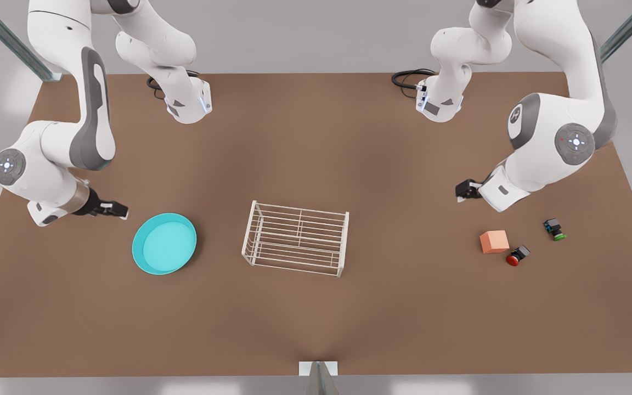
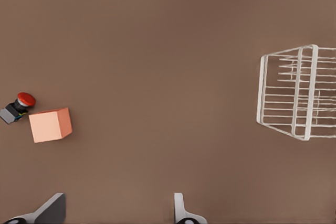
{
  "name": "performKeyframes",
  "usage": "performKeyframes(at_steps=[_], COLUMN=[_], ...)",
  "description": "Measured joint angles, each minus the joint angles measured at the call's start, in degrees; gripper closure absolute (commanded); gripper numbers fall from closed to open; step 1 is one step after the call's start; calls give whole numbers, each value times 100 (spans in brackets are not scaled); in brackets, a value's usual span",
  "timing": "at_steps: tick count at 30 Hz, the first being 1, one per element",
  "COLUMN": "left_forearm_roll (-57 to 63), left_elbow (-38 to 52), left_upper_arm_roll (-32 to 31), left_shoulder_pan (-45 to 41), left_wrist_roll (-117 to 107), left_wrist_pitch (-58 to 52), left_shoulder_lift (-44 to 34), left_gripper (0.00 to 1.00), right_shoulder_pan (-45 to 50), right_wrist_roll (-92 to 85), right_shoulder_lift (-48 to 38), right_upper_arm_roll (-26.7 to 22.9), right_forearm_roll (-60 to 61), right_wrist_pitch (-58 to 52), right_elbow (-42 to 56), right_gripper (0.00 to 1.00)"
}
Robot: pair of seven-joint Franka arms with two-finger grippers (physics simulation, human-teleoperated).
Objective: Place the plate on the shelf with right arm and place the red button switch in the plate with left arm
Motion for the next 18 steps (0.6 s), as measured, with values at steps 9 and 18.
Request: performKeyframes(at_steps=[9,18], left_forearm_roll=[552,670], left_elbow=[260,202], left_upper_arm_roll=[-26,-37], left_shoulder_pan=[-105,-132], left_wrist_roll=[-179,-354], left_wrist_pitch=[-58,-276], left_shoulder_lift=[163,162], left_gripper=[0,0], right_shoulder_pan=[-573,-849], right_wrist_roll=[-36,-488], right_shoulder_lift=[909,1838], right_upper_arm_roll=[-151,-66], right_forearm_roll=[364,1092], right_wrist_pitch=[246,126], right_elbow=[388,643], right_gripper=[0,0])
